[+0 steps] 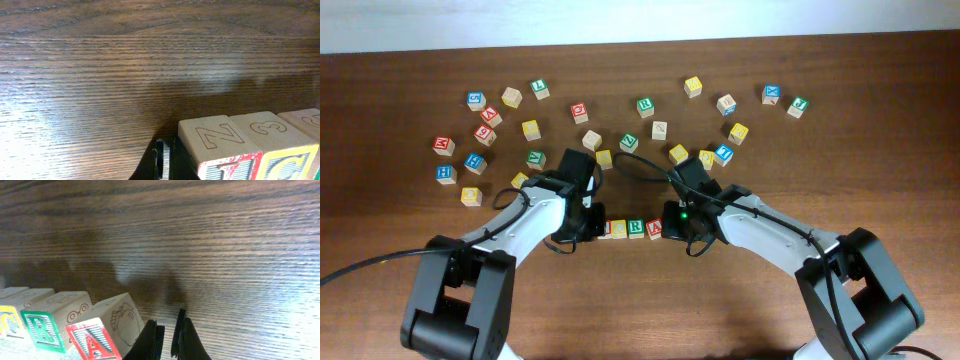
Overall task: Spell out ICRA
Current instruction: 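Push the row ends inward with both grippers to close gaps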
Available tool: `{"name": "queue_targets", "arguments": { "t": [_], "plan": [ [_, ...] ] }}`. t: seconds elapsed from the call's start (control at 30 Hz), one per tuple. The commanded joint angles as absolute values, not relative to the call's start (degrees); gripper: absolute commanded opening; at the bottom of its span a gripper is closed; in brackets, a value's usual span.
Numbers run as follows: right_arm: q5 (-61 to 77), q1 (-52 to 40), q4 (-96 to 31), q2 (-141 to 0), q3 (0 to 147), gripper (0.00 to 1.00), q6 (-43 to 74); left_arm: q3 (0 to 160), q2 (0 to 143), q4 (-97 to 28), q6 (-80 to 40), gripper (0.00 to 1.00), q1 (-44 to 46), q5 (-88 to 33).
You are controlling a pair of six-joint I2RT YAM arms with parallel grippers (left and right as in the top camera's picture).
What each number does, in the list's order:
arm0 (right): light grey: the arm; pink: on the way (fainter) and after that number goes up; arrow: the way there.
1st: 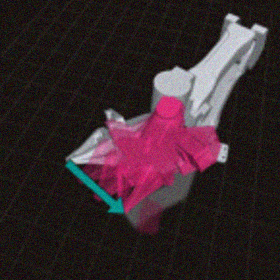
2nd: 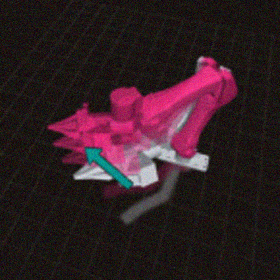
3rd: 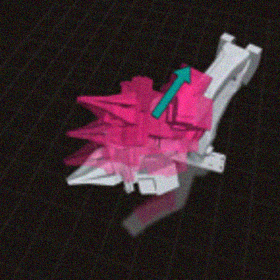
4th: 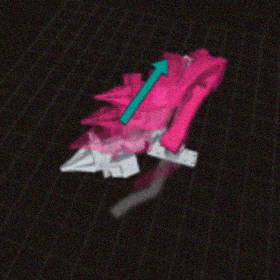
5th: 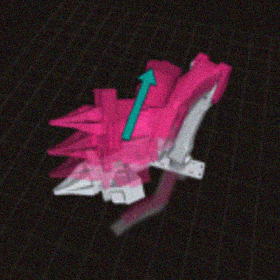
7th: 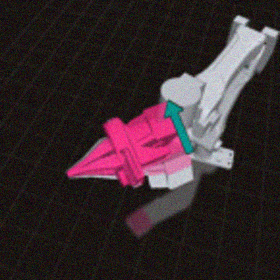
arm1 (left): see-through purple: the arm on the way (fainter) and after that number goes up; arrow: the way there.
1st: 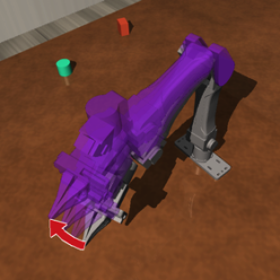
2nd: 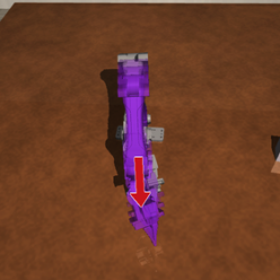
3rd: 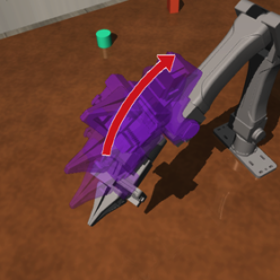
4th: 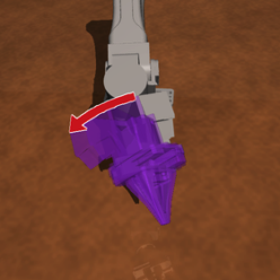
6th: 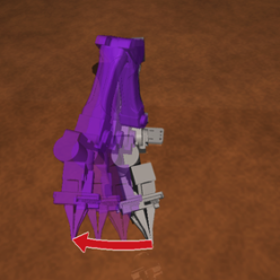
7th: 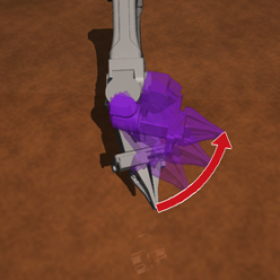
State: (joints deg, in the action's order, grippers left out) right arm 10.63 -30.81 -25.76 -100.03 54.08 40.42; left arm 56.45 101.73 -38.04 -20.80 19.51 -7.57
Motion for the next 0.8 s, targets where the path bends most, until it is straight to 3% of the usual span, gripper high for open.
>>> {"name": "queue_targets", "arguments": {
  "t": [0.0, 0.77],
  "plan": [
    [13.54, -31.55, -24.6, -100.77, 53.63, 0.04, 41.19, 55.16, 102.35, -37.91, -21.39, 0.0, 19.88, -8.16],
    [12.67, -31.55, -21.39, -100.77, 53.56, 0.04, 42.24, 55.16, 102.35, -37.98, -21.37, 0.0, 19.88, -8.19]
  ]
}}
